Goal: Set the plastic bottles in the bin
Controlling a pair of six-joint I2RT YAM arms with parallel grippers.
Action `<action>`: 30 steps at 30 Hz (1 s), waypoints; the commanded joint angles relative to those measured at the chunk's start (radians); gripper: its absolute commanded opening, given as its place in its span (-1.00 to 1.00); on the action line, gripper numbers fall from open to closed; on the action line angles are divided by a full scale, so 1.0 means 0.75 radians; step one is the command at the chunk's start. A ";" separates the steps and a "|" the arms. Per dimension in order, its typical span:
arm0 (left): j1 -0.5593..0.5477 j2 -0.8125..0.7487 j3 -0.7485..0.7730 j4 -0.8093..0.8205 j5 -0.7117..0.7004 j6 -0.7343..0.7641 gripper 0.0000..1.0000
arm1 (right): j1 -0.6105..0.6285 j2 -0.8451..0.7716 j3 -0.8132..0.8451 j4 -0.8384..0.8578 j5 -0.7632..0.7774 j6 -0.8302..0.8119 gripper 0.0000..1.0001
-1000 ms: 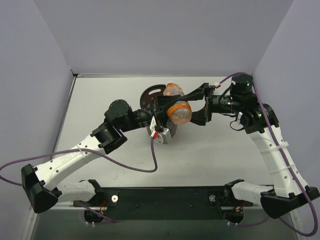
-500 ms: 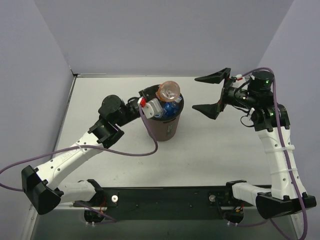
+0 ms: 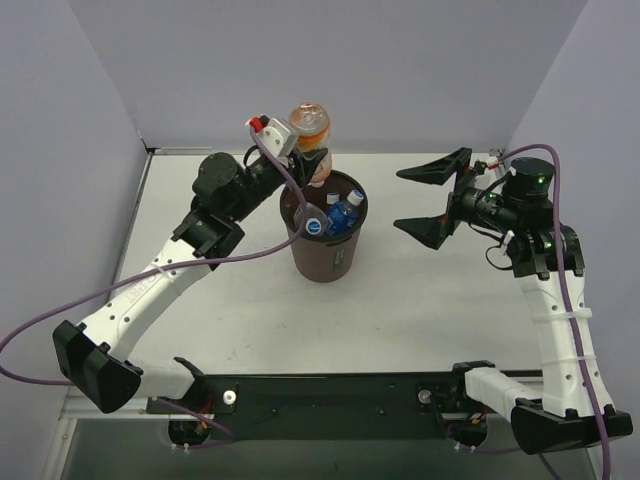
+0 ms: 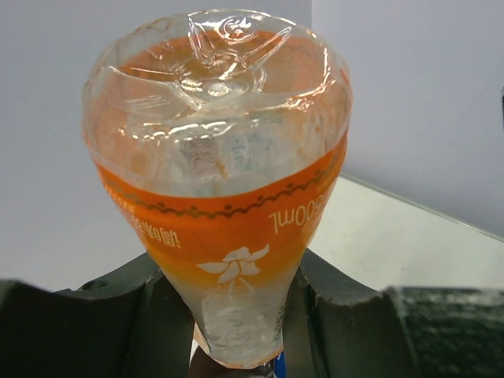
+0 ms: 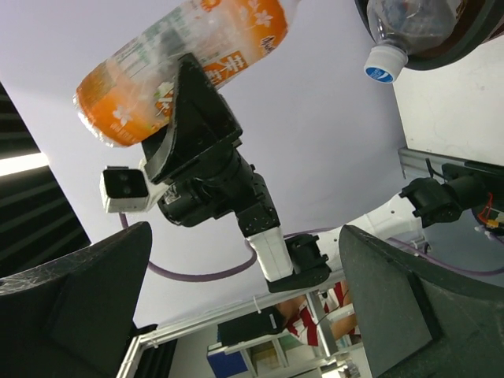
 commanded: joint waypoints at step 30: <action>0.068 0.098 -0.280 0.080 -0.032 -0.079 0.45 | -0.020 0.040 0.041 -0.084 0.078 -0.313 0.99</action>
